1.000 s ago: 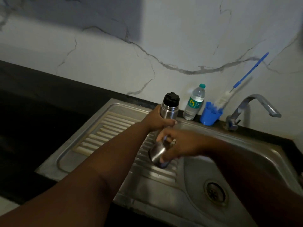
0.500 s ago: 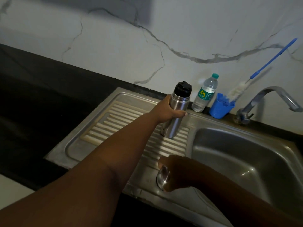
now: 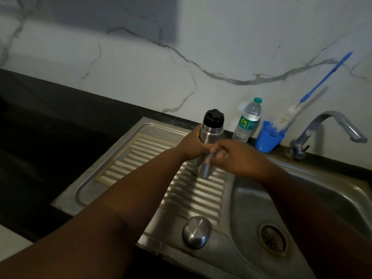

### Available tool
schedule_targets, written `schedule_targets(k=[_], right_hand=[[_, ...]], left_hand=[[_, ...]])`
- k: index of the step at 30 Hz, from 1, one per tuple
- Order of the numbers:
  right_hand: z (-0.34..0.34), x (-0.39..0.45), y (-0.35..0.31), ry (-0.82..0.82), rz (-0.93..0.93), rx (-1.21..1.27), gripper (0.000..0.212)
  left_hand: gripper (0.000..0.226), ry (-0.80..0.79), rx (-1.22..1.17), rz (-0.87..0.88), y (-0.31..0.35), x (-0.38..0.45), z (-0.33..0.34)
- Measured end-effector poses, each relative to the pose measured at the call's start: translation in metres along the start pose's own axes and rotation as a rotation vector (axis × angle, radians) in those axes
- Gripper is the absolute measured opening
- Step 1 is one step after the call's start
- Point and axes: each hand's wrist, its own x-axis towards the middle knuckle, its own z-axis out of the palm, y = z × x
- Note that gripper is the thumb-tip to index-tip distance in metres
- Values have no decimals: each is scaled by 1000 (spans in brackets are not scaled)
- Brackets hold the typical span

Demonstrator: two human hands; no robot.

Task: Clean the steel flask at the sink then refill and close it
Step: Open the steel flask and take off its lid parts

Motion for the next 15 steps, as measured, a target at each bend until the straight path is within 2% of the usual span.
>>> schedule_targets(k=[3,6,8,12,15], right_hand=[[-25,18,8,267,11,93,12],[-33,35,7,394,47,122,17],[-34,43,1,415,59,73,29],[-29,58,-11,385,156,-97,66],[-25,70,-22,354,227,-247,66]], left_hand=[[60,-2,3,4,8,-3,2],[63,-9,-5,21,11,-4,4],[63,-6,-6,16,13,-6,4],[67,-12,15,23,13,-7,3],[68,-35,25,46,5,-3,0]])
